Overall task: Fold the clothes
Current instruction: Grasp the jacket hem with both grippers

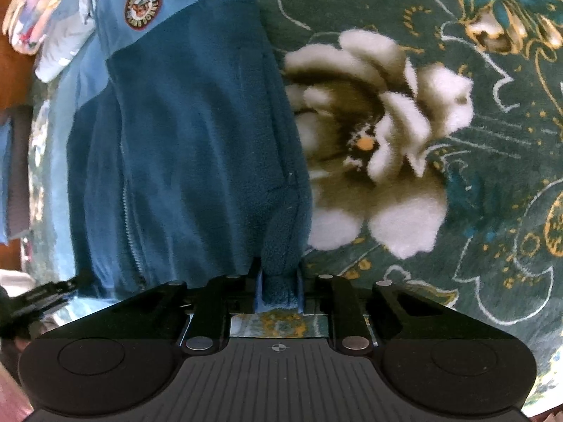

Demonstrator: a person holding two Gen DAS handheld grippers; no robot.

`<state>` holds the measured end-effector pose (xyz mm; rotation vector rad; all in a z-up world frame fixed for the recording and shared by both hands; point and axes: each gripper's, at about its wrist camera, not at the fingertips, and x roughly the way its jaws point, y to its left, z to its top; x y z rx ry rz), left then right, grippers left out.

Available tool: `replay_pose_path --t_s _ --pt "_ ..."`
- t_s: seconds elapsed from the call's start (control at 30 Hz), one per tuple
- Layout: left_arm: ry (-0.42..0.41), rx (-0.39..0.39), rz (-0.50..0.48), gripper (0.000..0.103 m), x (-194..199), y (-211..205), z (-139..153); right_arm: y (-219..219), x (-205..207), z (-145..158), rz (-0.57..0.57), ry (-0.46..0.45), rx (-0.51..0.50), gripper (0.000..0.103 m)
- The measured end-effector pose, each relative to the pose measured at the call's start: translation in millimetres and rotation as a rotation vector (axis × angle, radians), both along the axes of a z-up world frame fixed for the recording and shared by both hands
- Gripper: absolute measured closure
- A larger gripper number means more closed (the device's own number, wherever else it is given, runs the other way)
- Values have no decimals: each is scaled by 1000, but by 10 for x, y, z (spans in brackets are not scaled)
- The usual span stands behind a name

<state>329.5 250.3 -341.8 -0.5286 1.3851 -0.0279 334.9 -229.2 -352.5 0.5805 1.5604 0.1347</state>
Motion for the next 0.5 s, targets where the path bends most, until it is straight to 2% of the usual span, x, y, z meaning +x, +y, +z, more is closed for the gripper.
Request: replay_pose_path --t_s 0.13,0.27,0.43,0.5 --pt "-7 -14 -19 85 27 -28 -28 -18 -10 -1 -4 0 13 88" --pt "1 -40 -28 78 13 13 -135 -39 -10 -57 -8 5 23 88" --pt "23 -65 -59 66 78 43 -224 -106 -36 -125 -5 4 44 85" --pt "28 -74 -82 54 88 22 -219 -131 -45 -142 -14 -1 50 84"
